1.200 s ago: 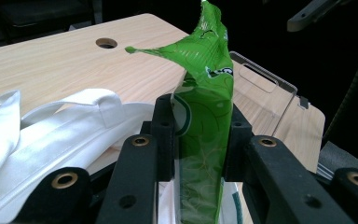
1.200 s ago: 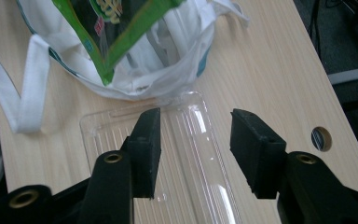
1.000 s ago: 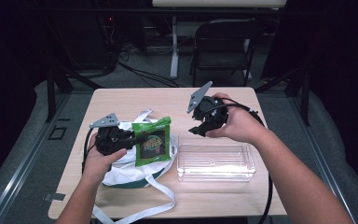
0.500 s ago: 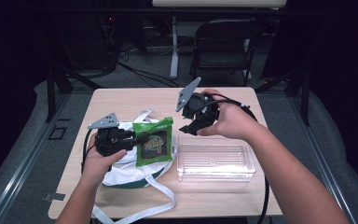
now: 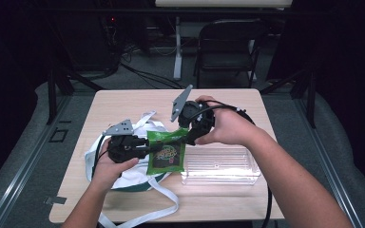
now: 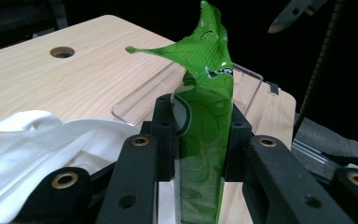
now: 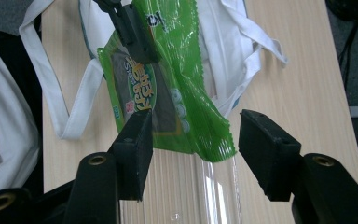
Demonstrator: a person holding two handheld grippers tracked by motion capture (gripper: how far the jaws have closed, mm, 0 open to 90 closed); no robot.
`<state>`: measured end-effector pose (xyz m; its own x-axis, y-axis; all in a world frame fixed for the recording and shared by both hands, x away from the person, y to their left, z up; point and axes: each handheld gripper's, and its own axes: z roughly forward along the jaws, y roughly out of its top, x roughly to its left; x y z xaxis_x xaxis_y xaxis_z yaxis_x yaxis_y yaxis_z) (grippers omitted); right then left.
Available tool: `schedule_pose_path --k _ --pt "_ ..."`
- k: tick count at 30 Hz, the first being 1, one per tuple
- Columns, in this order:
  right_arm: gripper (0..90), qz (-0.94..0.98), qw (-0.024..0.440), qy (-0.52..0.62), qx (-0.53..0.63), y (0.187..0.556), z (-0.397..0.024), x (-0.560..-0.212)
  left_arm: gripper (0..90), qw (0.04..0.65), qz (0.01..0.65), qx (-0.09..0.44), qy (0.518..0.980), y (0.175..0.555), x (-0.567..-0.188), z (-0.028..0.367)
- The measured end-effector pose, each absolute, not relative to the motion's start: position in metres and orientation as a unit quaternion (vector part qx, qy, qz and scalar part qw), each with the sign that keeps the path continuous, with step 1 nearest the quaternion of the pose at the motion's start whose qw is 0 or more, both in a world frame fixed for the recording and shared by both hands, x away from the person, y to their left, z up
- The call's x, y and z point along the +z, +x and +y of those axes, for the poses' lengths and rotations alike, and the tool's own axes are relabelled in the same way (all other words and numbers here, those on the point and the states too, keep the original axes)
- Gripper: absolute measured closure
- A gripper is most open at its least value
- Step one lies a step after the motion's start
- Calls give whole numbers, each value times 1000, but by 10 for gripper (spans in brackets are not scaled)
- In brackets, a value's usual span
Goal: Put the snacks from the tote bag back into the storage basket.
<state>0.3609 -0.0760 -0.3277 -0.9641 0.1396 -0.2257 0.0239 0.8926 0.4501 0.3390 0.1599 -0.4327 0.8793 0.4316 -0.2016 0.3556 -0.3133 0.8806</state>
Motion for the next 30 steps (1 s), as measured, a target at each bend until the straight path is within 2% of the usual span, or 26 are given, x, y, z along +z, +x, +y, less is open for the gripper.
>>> schedule_pose_path --k 15,30 --pt "509 976 98 4 195 355 -59 -338 726 532 209 35 819 331 -432 144" --pt "512 985 70 -6 161 354 -55 -351 726 531 186 38 826 324 -430 136"
